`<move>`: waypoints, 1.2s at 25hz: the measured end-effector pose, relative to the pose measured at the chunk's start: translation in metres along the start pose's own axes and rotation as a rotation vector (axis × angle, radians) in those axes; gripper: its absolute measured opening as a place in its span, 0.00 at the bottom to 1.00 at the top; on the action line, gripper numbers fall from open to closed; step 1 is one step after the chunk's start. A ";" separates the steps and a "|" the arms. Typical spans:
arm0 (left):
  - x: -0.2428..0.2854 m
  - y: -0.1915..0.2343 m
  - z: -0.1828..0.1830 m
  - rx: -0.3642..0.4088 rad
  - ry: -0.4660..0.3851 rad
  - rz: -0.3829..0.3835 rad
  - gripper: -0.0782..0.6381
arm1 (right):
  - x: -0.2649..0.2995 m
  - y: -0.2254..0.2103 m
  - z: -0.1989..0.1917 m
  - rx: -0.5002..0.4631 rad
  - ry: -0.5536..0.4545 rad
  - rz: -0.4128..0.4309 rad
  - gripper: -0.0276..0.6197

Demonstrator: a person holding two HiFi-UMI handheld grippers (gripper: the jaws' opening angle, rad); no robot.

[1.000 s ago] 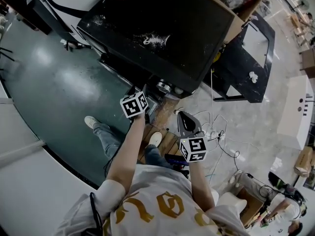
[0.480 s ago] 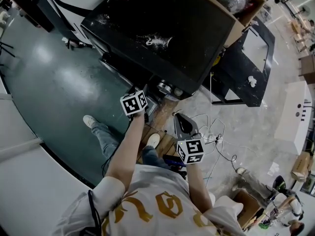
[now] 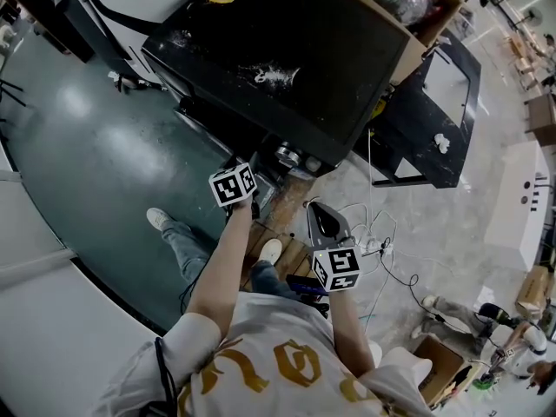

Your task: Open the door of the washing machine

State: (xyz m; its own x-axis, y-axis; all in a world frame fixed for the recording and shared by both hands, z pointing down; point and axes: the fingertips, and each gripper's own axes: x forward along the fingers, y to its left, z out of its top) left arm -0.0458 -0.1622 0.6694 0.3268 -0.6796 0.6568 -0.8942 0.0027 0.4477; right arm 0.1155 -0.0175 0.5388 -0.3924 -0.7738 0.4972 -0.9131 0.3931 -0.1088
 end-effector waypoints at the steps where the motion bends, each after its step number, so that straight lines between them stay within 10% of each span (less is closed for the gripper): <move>1: -0.001 0.001 -0.001 0.002 0.001 -0.003 0.49 | -0.001 0.000 0.000 0.002 0.000 -0.003 0.08; 30: -0.059 0.045 -0.030 0.076 0.060 -0.018 0.43 | 0.024 0.050 0.012 -0.040 -0.020 0.112 0.08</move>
State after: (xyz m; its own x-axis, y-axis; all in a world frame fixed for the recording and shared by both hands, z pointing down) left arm -0.0962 -0.1000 0.6694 0.3590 -0.6339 0.6850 -0.9077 -0.0665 0.4143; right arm 0.0597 -0.0222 0.5352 -0.4942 -0.7336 0.4666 -0.8583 0.4969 -0.1279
